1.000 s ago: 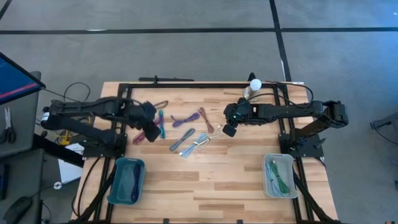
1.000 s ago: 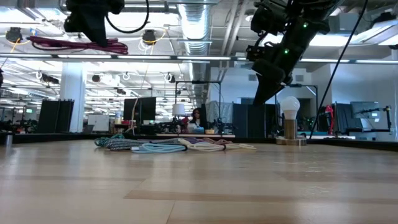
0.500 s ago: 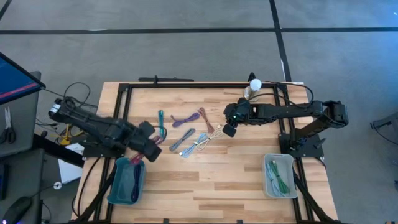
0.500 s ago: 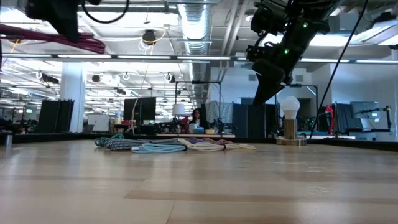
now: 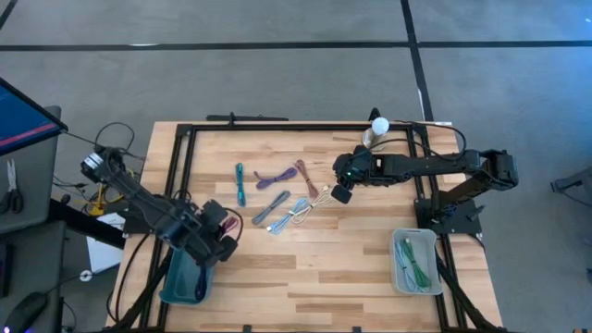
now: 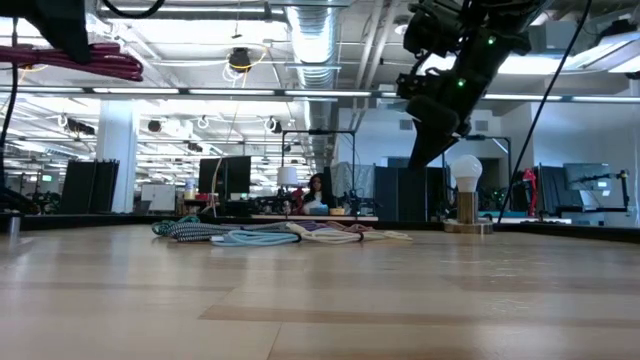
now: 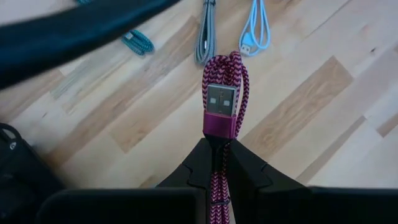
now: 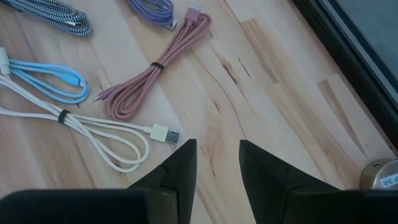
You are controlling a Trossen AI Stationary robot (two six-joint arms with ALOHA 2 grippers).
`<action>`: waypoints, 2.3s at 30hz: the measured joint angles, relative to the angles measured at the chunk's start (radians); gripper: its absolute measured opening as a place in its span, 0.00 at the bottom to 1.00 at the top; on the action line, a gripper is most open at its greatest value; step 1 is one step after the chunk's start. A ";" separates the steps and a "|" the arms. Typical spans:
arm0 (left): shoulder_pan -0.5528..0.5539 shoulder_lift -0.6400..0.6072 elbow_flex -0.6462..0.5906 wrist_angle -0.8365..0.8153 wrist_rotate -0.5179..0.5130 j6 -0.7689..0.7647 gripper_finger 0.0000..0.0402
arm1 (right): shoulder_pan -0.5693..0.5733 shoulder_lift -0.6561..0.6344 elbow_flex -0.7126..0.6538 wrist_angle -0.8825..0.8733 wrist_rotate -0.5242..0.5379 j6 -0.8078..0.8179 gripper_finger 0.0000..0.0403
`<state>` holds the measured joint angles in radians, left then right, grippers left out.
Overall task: Pick & Place USB Port
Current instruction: Put the pink patterned USB cable into the blue bin
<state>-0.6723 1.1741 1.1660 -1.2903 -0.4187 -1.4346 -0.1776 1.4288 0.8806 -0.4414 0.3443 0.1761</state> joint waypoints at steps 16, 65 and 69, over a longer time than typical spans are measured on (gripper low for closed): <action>-0.019 0.031 0.000 -0.020 -0.007 -0.014 0.06 | -0.005 0.000 -0.049 0.020 -0.001 0.000 0.28; -0.302 0.030 -0.249 0.202 0.193 -0.513 0.10 | -0.005 0.000 -0.047 0.016 0.001 -0.003 0.28; -0.301 0.030 -0.249 0.200 0.178 -0.507 0.23 | -0.005 0.000 -0.047 0.016 0.001 -0.003 0.28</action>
<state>-0.9733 1.2041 0.9173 -1.0907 -0.2409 -1.9419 -0.1825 1.4284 0.8337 -0.4255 0.3454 0.1734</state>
